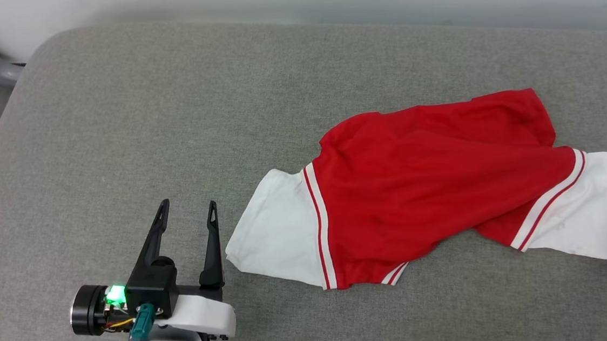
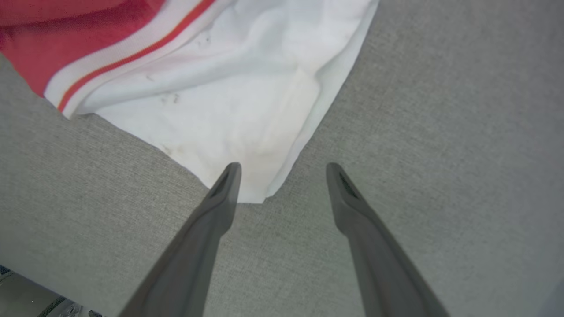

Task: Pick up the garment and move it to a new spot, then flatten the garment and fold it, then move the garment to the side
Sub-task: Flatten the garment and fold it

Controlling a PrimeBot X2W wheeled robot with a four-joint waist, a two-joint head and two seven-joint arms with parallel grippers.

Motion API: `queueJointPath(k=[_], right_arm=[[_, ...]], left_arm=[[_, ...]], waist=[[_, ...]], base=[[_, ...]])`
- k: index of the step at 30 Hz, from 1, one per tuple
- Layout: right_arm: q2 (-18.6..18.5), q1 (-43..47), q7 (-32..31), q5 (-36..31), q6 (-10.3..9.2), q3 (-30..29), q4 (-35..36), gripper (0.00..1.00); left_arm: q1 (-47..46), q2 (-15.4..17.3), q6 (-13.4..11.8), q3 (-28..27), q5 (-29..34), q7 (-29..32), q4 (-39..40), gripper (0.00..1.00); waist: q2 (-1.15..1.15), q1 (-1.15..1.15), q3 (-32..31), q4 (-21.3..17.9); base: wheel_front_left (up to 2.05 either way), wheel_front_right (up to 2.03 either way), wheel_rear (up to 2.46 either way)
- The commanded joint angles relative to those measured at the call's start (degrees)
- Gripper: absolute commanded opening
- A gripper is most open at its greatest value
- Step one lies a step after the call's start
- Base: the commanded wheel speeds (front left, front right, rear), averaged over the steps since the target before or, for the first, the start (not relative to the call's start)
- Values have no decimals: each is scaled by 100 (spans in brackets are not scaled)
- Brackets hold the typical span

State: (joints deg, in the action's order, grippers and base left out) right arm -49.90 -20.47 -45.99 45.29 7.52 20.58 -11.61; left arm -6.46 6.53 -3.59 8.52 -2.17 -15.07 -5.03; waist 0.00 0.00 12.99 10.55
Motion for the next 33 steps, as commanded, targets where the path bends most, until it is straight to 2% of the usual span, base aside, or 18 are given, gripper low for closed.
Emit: queueJointPath(k=[1,6,14,15,16,17,20,25,30,33], right_arm=[[88,106,-43,-52,-6,-52,-69,100],[328,263,-136,-229,-6,-72,-373,100],[829,464,88,-322,1,289,-785,100],[845,436,185,-329,4,316,-771,63],[839,394,305,-347,4,324,-740,9],[825,358,401,-346,4,325,-720,0],[720,257,730,-320,2,289,-593,0],[531,218,1309,-271,-6,79,-233,0],[430,453,1632,-289,-6,-103,163,0],[414,624,1707,-380,-6,-216,358,0]], left_arm=[[-92,-31,0,-24,31,-14,26,100],[-124,-64,1,-25,43,-14,37,100],[-180,-54,8,-70,51,-14,14,100],[-169,-46,3,-82,55,-14,6,100],[-152,-38,-3,-93,56,-14,-4,100],[-131,-28,-5,-103,62,-14,-19,100],[-113,7,59,-125,33,-14,13,100],[-145,156,307,-244,-119,-14,41,100],[-389,434,760,-270,-411,31,-141,100],[-668,623,951,-213,-673,383,-161,100]], waist=[[0,0,69,54],[0,0,217,129],[0,0,321,160],[0,0,305,140],[0,0,281,118],[0,0,246,93],[0,0,121,-3],[0,0,-117,-141],[0,0,-303,-229],[0,0,-367,-262]], base=[[0,0,0],[0,0,0],[0,0,0],[0,0,0],[0,0,0],[0,0,0],[0,0,0],[0,0,0],[0,0,0],[0,0,0]])
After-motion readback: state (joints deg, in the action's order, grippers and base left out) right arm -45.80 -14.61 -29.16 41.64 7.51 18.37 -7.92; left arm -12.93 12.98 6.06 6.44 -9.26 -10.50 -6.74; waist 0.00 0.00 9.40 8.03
